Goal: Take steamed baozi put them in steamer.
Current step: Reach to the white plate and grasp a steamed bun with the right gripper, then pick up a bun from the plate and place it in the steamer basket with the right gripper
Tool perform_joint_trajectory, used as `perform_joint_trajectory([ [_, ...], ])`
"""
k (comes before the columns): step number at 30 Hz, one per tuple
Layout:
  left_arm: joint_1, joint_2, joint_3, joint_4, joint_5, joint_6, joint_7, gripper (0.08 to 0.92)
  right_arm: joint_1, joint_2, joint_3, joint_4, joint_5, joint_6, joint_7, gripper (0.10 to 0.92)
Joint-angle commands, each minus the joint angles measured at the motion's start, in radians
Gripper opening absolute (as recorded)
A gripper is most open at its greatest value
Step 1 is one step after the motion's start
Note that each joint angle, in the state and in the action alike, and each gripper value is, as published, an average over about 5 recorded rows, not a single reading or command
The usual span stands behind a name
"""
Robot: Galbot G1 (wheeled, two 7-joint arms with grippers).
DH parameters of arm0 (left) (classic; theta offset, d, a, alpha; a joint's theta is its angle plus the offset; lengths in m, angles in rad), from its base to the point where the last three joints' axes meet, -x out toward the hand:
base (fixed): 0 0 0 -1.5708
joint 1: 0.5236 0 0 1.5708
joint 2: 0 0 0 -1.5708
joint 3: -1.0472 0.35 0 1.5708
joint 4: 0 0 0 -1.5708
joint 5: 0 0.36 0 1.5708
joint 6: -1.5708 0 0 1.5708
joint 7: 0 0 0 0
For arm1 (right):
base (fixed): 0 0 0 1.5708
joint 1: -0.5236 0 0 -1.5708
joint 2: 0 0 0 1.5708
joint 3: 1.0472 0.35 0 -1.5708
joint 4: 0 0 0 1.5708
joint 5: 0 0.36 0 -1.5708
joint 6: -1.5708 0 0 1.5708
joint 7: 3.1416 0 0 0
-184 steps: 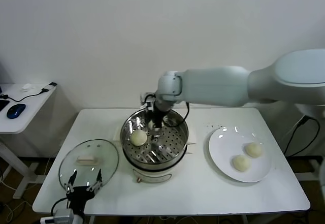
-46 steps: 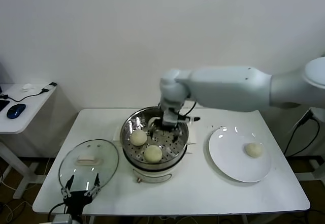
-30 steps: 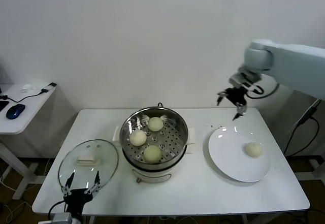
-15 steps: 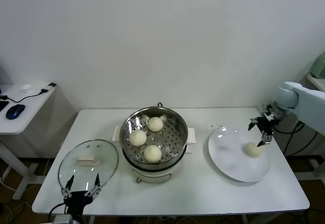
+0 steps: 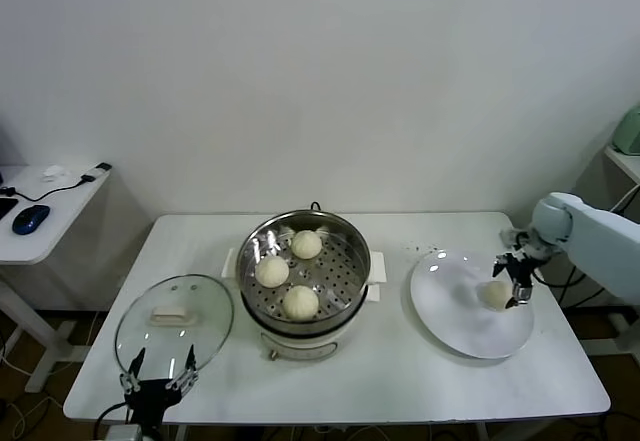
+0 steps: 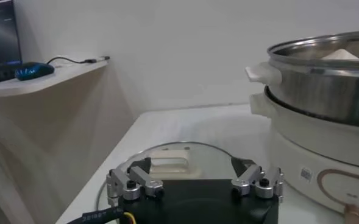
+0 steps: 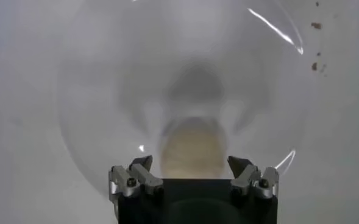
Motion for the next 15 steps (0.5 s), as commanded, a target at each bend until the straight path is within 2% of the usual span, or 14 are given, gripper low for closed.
perform_joint_trajectory([
  [1, 0.001, 0.001, 0.0, 0.0, 0.001, -0.001, 0.0, 0.823, -0.074, 0.029, 0.074, -0.064, -0.048, -0.007, 0.025, 0.819],
  [4, 0.0, 0.001, 0.001, 0.001, 0.001, -0.001, 0.0, 0.823, -0.066, 0.028, 0.077, -0.06, -0.055, -0.007, 0.031, 0.786],
  [10, -0.001, 0.002, 0.002, -0.001, 0.001, 0.0, -0.001, 0.823, 0.018, -0.011, 0.028, 0.021, -0.027, -0.015, 0.02, 0.668],
  [15, 0.003, 0.002, 0.002, -0.007, 0.001, 0.0, -0.001, 0.823, 0.256, -0.064, -0.199, 0.175, 0.107, -0.044, 0.014, 0.654],
])
